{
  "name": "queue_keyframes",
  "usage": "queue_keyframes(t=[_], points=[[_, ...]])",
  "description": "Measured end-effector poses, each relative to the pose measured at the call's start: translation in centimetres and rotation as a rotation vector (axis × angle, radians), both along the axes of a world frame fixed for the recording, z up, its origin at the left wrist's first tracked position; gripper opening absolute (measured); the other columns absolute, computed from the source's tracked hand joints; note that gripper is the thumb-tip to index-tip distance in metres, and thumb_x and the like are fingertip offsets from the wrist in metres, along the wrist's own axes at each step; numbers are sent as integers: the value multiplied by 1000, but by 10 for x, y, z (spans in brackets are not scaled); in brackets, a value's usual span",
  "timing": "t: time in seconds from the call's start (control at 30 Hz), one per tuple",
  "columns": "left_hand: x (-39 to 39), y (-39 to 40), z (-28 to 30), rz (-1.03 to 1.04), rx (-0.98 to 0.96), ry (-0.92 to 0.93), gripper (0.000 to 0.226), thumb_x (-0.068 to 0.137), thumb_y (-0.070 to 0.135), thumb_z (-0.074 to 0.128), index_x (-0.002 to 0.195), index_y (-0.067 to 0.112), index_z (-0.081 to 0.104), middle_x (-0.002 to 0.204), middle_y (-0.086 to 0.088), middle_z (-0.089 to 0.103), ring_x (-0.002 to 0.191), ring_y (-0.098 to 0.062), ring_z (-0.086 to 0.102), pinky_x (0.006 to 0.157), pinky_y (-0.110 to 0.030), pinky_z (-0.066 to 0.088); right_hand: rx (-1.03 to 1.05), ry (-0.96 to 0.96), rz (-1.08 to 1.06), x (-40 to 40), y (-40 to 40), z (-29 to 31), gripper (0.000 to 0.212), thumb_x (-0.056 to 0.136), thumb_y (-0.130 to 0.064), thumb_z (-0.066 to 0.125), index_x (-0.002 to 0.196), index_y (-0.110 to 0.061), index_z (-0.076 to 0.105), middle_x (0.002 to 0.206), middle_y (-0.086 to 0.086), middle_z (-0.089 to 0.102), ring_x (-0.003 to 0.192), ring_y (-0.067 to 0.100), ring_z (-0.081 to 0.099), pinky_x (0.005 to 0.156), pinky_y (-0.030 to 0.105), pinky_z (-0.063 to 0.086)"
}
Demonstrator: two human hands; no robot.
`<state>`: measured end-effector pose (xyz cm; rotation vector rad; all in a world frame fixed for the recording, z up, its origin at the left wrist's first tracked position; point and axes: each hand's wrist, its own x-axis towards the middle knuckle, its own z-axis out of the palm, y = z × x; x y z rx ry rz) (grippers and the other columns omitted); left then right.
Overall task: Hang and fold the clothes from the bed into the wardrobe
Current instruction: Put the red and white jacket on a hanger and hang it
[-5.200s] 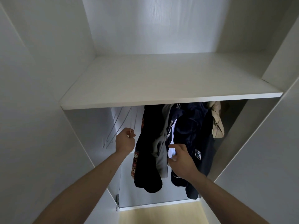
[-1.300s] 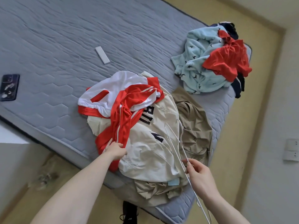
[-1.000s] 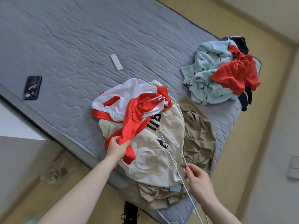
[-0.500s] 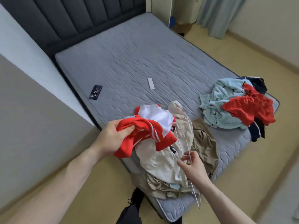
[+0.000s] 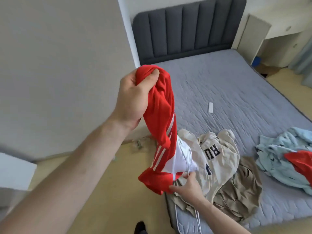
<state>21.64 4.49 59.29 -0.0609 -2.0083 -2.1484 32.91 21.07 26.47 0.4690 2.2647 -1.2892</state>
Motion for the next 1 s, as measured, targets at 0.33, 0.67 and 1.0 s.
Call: queue_keyframes(t=[0.33,0.67,1.0], points=[[62,-99,75,240,-63,261,13,97,13,65,86,10,71,78,1,70,79,-15,65,81,-35,55,-50,205,302,12,-88,32,30,75,-20,79,84,-23,51,75,-10,63,60,-13,57,54,9,42],[168,-344,22,624,-638,51,22,91,37,64,82,17,70,71,10,67,72,-17,64,76,-43,56,-303,305,324,-7,-165,113,19,87,7,65,81,-9,57,67,2,64,62,14,61,58,22,46],[264,-490,-106,576,-983,-590,15,93,29,63,89,21,74,87,-2,73,93,-32,67,81,-39,53,-491,218,464,14,-269,210,23,88,11,58,80,-10,60,59,4,52,44,10,46,41,19,31]])
